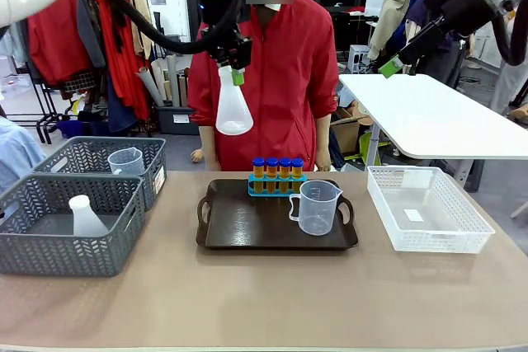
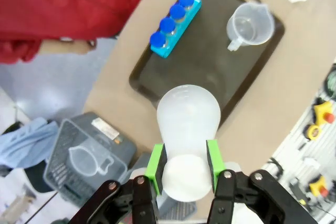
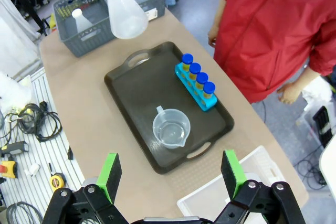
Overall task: Prepare the laboratory tools.
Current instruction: Pick up one Small flask and place it on the Handle tray.
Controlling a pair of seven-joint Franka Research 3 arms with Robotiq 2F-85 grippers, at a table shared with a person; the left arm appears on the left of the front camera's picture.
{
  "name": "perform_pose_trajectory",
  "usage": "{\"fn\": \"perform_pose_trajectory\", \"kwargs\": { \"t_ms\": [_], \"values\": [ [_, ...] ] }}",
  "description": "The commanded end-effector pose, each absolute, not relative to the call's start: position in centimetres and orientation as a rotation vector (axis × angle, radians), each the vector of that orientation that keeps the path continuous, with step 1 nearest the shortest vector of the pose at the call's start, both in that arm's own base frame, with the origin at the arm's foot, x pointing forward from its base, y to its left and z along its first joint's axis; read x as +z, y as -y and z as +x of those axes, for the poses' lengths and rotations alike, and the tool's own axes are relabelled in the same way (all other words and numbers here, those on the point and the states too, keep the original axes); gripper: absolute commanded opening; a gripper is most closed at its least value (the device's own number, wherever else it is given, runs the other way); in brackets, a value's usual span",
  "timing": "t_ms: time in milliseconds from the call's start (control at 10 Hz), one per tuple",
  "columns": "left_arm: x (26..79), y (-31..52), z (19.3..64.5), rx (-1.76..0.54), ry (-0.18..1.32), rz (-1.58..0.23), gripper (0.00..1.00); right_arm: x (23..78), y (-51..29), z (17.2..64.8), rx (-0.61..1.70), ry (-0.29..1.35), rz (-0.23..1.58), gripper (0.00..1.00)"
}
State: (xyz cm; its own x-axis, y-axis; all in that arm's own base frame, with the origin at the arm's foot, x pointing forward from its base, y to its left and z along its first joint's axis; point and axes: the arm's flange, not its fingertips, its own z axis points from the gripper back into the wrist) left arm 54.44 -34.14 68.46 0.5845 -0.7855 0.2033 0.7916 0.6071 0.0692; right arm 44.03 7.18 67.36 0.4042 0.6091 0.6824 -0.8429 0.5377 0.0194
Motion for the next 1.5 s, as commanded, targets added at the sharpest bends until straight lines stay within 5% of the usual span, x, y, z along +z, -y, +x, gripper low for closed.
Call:
{"fn": "perform_pose_trajectory", "kwargs": {
  "t_ms": [0, 800, 1400],
  "values": [
    [66.7, 34.7, 54.4, -0.976, 0.241, -0.026, 0.00, 67.5, -7.1, 44.1, 0.953, 0.681, 0.400, 1.00],
    [65.8, 35.9, 55.2, -0.962, 0.238, -0.049, 0.00, 67.5, -7.1, 44.1, 0.953, 0.681, 0.400, 1.00],
    [57.9, 38.6, 56.1, -1.122, 0.169, -0.023, 0.00, 67.5, -7.1, 44.1, 0.953, 0.681, 0.400, 1.00]
  ]
}}
